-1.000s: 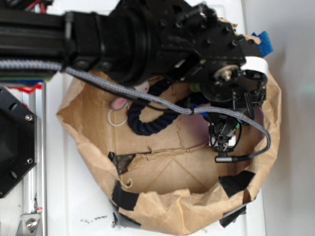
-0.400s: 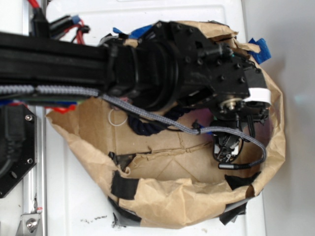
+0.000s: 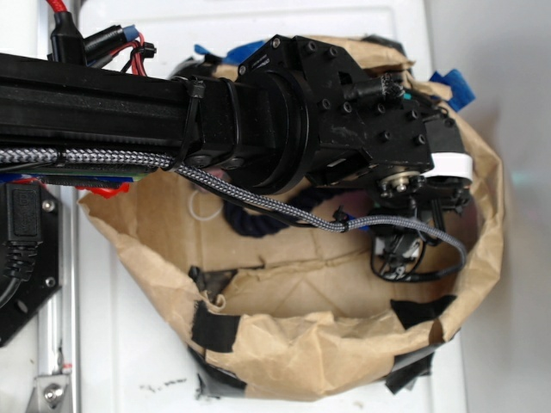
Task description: Grab the green ball.
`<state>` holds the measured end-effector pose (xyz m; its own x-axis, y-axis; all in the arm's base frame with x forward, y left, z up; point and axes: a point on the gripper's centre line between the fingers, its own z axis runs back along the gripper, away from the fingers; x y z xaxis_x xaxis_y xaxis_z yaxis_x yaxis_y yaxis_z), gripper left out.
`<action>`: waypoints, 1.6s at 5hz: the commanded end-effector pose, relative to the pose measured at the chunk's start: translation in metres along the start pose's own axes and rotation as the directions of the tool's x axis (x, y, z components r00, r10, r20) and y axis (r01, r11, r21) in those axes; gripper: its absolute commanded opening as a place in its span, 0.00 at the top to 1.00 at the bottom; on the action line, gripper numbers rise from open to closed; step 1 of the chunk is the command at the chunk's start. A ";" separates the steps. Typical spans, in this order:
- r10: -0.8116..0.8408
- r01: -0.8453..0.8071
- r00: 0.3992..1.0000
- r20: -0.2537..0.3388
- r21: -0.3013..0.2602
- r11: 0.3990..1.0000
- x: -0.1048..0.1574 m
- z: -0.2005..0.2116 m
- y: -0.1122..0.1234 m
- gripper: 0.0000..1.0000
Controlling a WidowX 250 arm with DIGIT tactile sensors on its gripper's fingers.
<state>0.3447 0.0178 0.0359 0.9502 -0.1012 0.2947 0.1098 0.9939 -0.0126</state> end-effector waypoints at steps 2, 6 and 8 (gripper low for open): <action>0.051 -0.050 0.998 0.037 -0.031 0.998 0.003 0.021 0.000 1.00; 0.282 -0.283 0.931 -0.230 0.032 0.959 -0.025 0.158 0.005 1.00; 0.202 -0.210 0.960 -0.195 -0.019 0.978 -0.041 0.176 0.000 1.00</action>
<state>0.2520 0.0288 0.1764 0.9952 0.0864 0.0457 -0.0819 0.9924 -0.0915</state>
